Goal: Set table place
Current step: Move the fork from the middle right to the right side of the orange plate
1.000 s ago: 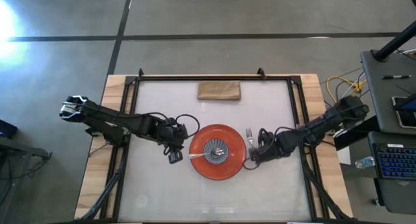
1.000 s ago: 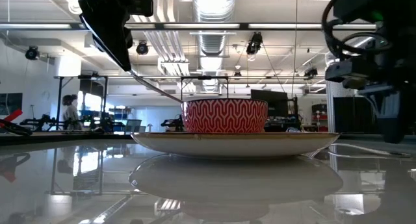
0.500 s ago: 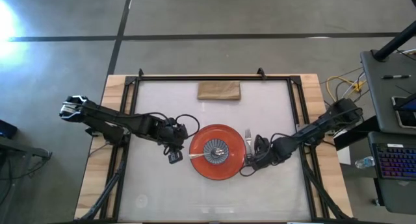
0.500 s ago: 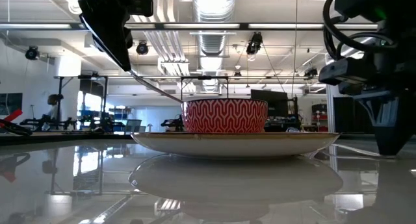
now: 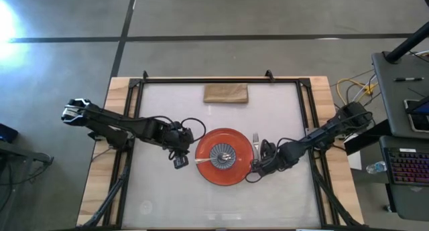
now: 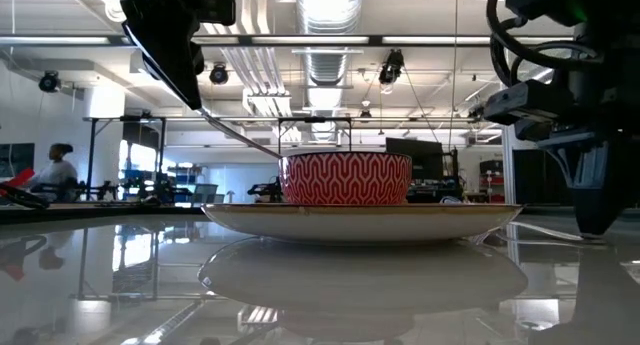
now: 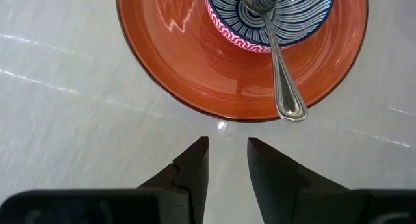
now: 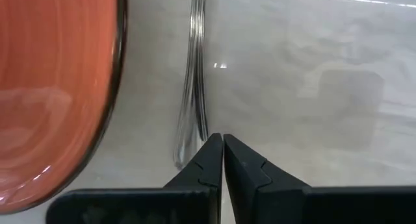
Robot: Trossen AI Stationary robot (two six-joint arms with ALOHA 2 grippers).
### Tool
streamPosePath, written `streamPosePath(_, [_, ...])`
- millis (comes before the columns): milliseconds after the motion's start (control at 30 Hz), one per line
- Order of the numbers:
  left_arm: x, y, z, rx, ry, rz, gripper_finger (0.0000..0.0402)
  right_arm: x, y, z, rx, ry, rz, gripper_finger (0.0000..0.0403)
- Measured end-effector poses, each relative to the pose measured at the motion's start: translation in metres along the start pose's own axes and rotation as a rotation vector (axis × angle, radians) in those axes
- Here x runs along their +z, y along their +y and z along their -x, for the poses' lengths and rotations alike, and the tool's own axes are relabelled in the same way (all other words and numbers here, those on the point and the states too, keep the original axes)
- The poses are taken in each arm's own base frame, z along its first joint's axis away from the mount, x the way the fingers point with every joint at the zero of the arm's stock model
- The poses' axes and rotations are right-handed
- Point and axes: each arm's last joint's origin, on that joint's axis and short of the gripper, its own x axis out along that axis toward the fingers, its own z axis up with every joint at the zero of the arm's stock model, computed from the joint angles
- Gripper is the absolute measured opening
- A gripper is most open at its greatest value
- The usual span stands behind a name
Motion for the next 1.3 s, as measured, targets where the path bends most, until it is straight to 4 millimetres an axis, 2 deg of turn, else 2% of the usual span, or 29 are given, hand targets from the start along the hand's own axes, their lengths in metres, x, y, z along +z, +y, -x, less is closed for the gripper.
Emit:
streamPosePath(633, [0.0000,0.0000,0.0000,0.001,0.000,-0.003,0.0091,-0.0009,0.0041,0.0023,0.020,0.004,-0.001,0.0008])
streamPosePath(867, [0.0000,0.0000,0.0000,0.001,0.000,-0.003,0.0091,-0.0017,0.0092,0.0026,0.077,-0.004,-0.006,0.0008])
streamPosePath(1300, [0.0000,0.0000,0.0000,0.001,0.000,-0.003,0.0091,-0.0031,0.0040,0.0026,0.032,-0.017,0.016,0.0008])
